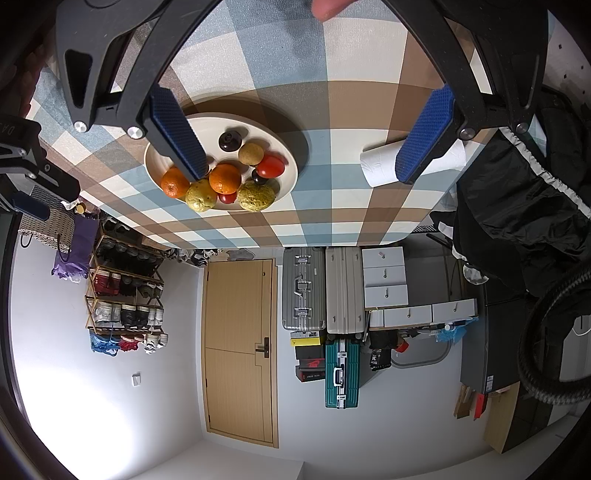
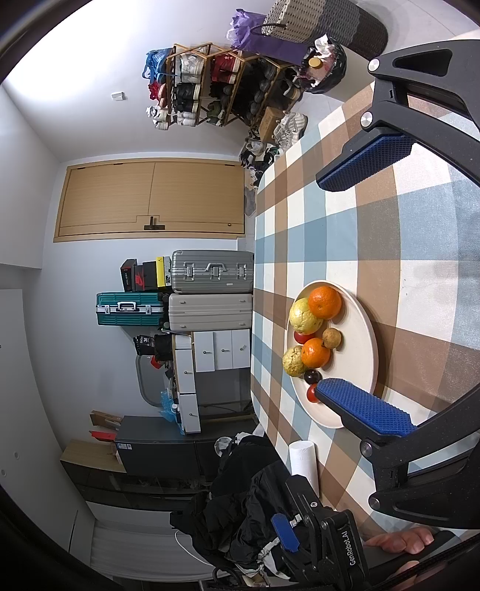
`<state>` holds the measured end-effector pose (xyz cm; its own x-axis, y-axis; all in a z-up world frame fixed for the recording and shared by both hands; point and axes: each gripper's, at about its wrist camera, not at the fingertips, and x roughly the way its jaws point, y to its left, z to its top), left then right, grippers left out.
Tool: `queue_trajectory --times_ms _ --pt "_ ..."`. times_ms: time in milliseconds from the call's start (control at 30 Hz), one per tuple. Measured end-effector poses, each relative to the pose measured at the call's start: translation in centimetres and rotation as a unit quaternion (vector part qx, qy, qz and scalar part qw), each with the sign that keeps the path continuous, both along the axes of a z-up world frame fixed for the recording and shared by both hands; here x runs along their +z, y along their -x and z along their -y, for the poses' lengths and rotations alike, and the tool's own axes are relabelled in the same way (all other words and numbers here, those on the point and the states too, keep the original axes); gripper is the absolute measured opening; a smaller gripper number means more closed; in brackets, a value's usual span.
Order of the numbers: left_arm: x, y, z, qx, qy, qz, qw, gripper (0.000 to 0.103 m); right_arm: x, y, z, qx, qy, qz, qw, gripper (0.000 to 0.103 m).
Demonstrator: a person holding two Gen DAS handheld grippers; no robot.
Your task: Organize fruits
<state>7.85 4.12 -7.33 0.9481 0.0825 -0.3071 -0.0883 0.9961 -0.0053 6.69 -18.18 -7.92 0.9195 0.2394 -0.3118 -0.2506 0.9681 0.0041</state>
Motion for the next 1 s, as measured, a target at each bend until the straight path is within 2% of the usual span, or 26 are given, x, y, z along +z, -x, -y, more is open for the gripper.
queue_trajectory --times_ms 1000 --pt "0.01 0.02 -0.02 -0.001 -0.001 0.001 1.0 0.102 -0.25 -0.01 0.63 -0.008 -0.001 -0.005 1.0 0.103"
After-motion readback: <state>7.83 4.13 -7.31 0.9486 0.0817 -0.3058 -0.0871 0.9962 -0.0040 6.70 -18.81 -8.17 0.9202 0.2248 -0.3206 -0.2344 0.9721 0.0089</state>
